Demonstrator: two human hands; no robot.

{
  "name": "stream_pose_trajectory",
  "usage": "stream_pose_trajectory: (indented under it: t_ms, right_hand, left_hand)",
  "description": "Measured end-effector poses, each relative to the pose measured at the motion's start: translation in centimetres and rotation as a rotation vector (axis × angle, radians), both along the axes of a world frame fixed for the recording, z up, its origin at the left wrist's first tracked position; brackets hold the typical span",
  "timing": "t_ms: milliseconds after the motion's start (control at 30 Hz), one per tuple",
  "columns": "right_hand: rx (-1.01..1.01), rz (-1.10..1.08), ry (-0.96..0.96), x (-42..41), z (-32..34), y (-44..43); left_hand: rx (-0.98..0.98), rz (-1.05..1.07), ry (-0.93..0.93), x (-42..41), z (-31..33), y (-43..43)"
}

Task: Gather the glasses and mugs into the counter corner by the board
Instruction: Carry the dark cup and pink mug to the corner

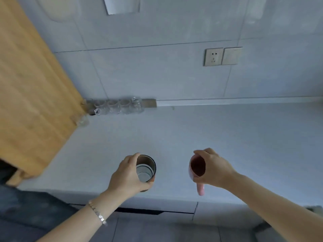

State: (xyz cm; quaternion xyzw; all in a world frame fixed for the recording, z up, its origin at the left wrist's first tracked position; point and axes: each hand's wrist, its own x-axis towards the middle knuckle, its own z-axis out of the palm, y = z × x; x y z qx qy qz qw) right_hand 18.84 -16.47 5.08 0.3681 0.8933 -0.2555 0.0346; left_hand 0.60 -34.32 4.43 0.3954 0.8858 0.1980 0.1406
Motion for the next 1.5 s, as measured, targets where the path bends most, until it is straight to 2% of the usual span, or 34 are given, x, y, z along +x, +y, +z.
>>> stream_pose_trajectory:
  t_ms: [133,300,533,833,1167,1400,1500]
  right_hand:
    - [-0.015,0.043,-0.007,-10.1,0.7,-3.5]
    - [-0.013,0.058,-0.001,-19.8,0.8,-5.1]
    - [-0.023,0.108,-0.007,-30.0,-1.3,-3.9]
    - [-0.049,0.2,-0.042,-41.7,-3.8,0.3]
    - [-0.076,0.007,-0.061,-47.6,-6.3,1.7]
    - [-0.153,-0.154,-0.102,-53.2,-8.0,1.1]
    - [-0.168,-0.153,-0.086,-56.8,-8.5,1.0]
  left_hand:
    - [-0.032,0.048,0.012,-9.6,-0.1,-4.6]
    - [-0.05,0.114,0.03,-19.2,-0.2,-6.4]
    - [-0.074,0.202,0.014,-29.6,-1.3,-4.3]
    - [-0.102,0.17,-0.024,-41.7,-3.4,1.1]
    - [-0.173,0.053,0.088,-53.3,-6.4,8.3]
    - [-0.112,-0.045,0.061,-56.4,-9.2,8.5]
    - [-0.079,-0.088,0.041,-56.8,-9.8,8.0]
